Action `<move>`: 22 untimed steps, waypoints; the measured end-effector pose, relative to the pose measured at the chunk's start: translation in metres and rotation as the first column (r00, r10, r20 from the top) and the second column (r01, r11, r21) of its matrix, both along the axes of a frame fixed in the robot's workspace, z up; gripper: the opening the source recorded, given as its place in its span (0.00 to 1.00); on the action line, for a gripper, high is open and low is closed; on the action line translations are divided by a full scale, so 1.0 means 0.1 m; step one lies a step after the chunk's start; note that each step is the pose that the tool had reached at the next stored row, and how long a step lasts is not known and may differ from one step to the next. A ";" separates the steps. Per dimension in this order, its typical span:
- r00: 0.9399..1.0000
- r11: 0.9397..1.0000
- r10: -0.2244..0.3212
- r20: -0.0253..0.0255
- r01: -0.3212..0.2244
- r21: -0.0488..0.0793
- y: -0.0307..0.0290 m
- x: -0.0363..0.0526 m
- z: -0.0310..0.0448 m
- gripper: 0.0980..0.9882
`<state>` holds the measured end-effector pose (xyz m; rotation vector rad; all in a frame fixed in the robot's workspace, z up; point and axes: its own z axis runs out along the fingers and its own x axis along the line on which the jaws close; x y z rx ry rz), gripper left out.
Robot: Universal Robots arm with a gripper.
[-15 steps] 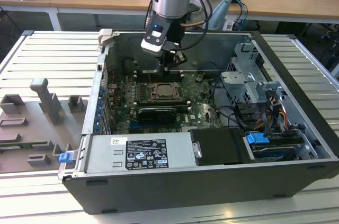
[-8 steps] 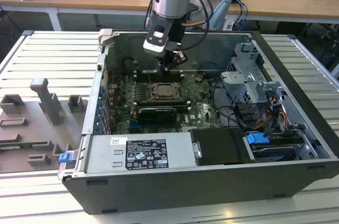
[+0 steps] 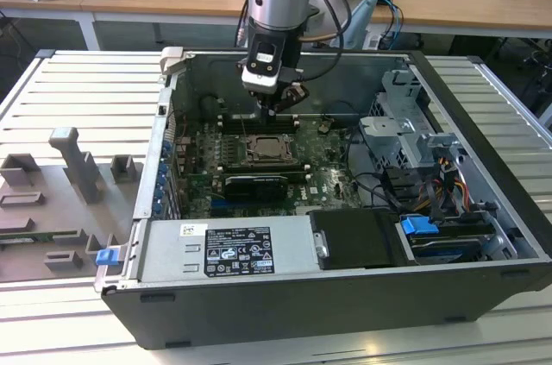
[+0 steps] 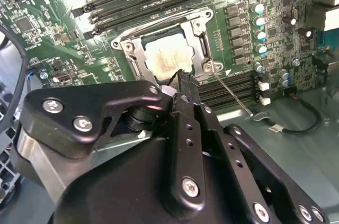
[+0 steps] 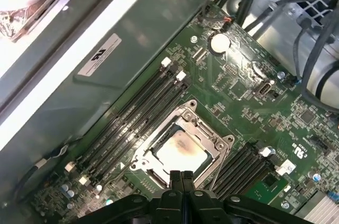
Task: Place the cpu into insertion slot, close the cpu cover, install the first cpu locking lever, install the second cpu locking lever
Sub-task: 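Install the first cpu locking lever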
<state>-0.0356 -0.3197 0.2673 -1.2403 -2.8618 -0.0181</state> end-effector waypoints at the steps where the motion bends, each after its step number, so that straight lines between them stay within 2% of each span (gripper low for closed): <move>1: 1.000 1.000 0.013 0.000 -0.013 0.000 0.000 0.000 0.000 0.01; 4: 0.998 0.998 0.069 0.000 -0.069 0.000 0.000 0.000 0.000 0.01; 8: 0.990 0.990 0.142 0.000 -0.142 0.000 0.000 0.000 0.000 0.01; 13: 0.966 0.966 0.258 0.000 -0.258 0.000 0.000 0.000 0.000 0.01; 15: 0.962 0.962 0.274 0.000 -0.274 0.000 0.000 0.000 0.000 0.01; 17: 0.952 0.952 0.306 0.000 -0.306 0.000 0.000 0.000 0.000 0.01; 18: 0.942 0.942 0.337 0.000 -0.337 0.000 0.000 0.000 0.000 0.01; 22: 0.911 0.911 0.412 0.000 -0.412 0.000 0.000 0.000 0.000 0.01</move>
